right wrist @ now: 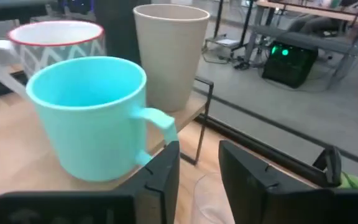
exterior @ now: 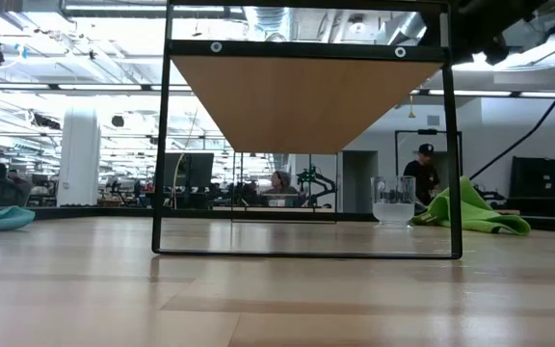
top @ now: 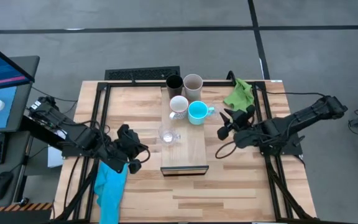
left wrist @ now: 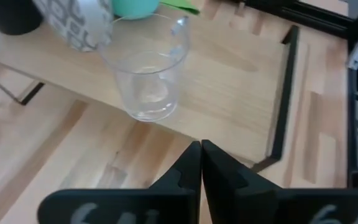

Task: Stack small to large cups/mugs on shelf
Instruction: Adjust the blue cup on the shelf

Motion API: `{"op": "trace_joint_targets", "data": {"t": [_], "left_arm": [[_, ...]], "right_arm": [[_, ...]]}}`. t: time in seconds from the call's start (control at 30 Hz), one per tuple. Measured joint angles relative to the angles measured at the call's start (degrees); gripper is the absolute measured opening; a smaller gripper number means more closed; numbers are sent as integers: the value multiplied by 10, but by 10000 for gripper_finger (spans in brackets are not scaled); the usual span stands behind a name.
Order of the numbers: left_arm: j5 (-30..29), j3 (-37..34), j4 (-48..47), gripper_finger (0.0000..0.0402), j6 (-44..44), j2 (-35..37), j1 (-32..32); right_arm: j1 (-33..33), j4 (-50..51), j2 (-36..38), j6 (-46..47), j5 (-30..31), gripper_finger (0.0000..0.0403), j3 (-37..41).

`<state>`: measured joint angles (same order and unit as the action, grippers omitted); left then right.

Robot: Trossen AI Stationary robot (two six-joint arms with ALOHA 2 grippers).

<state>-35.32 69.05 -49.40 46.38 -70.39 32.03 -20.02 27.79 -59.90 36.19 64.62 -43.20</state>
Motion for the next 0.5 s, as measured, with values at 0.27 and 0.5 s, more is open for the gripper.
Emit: {"op": "trace_joint_targets", "data": {"t": [0.27, 0.5], "left_arm": [[-23, -4, 1, 0, 7, 0, 0], [-26, -4, 1, 0, 7, 0, 0]], "right_arm": [[40, -66, -50, -50, -47, 123, 0], [79, -139, -77, -97, -92, 123, 0]]}}
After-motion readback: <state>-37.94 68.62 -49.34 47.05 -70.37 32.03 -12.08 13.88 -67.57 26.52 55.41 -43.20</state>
